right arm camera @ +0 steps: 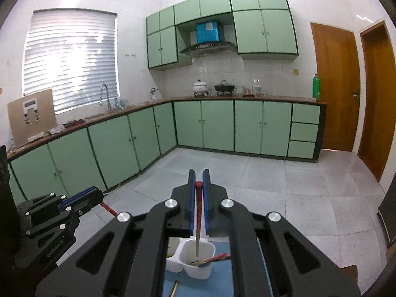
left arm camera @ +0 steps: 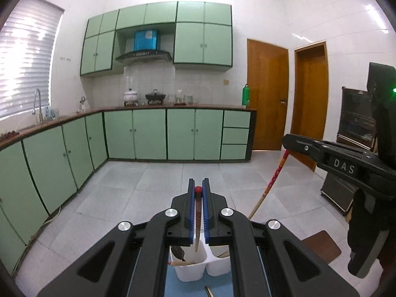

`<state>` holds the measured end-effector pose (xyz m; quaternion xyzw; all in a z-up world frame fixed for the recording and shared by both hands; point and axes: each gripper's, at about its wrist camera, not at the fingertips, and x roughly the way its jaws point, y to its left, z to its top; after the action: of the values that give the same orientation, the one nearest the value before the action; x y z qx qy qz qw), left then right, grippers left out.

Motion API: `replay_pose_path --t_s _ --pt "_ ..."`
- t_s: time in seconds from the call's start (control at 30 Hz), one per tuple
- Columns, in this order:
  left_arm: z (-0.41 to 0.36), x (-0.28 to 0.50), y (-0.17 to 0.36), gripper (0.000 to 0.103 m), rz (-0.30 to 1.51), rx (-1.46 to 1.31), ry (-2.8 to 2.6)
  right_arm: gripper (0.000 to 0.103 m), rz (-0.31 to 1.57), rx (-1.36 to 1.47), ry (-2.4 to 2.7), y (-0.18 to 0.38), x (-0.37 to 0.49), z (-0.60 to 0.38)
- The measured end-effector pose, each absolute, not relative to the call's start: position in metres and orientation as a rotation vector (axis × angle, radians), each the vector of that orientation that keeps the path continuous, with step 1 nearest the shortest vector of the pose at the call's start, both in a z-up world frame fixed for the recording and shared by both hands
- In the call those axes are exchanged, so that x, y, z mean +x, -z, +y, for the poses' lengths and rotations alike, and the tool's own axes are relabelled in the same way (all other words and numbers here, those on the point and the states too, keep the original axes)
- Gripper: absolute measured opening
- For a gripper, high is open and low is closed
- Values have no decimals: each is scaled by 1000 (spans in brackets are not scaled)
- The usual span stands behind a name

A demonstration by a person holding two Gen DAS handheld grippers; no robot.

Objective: Organize utensils
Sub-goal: 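Lift both red-patterned chopsticks and drop them into the white holder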

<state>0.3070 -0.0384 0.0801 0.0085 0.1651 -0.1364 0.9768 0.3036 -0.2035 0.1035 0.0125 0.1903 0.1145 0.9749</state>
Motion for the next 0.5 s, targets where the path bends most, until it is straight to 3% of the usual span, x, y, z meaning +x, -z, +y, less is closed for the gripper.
replay_pose_path --t_s 0.23,0.33,0.4,0.5 --pt "-43 345 -39 8 434 27 281 7 474 11 -219 -61 333 -196" --pt "-39 346 -35 20 442 13 280 19 475 26 -207 -55 330 -199" --pt "-36 342 -38 25 430 9 280 35 455 35 -192 -58 322 -203" --pt "-32 328 -46 35 409 4 275 40 427 45 -177 -63 308 -212"
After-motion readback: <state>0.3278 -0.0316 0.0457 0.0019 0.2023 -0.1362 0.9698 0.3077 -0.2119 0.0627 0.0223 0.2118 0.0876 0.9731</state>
